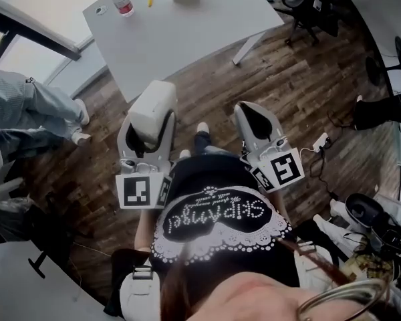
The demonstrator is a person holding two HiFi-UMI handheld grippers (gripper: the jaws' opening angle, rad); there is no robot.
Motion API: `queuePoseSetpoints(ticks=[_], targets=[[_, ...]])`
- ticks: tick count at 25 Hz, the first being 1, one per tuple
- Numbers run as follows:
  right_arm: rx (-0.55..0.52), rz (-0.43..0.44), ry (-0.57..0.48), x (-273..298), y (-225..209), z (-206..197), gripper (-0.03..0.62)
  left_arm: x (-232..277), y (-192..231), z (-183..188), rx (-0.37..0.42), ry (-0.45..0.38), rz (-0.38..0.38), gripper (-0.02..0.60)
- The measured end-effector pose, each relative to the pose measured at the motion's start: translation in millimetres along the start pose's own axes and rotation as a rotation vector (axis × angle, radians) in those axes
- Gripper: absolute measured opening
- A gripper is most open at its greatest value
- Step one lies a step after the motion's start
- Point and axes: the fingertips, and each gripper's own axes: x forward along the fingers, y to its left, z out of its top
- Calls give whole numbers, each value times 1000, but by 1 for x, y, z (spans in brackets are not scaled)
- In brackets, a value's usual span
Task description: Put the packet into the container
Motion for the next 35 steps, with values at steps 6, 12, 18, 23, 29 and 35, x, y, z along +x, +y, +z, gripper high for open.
queuePoseSetpoints(ticks=[6, 12, 18, 23, 29, 35], targets=[[12, 27, -1, 7, 4, 1, -2, 0, 7, 1, 0, -7, 16, 285], [0, 38, -2, 10, -9, 3, -3, 14, 1, 2, -10, -10, 13, 287], [18, 38, -4, 11, -31, 4, -2, 37, -4, -2, -20, 3, 14, 285], [25, 32, 5, 11, -35, 0, -2, 44, 4, -4, -10, 10, 34, 287], [60, -3, 18, 29, -44, -2, -2, 67, 23, -3, -16, 16, 17, 285], [92, -18, 3, 72, -57, 12, -3, 108, 46, 1, -36, 29, -18, 285]])
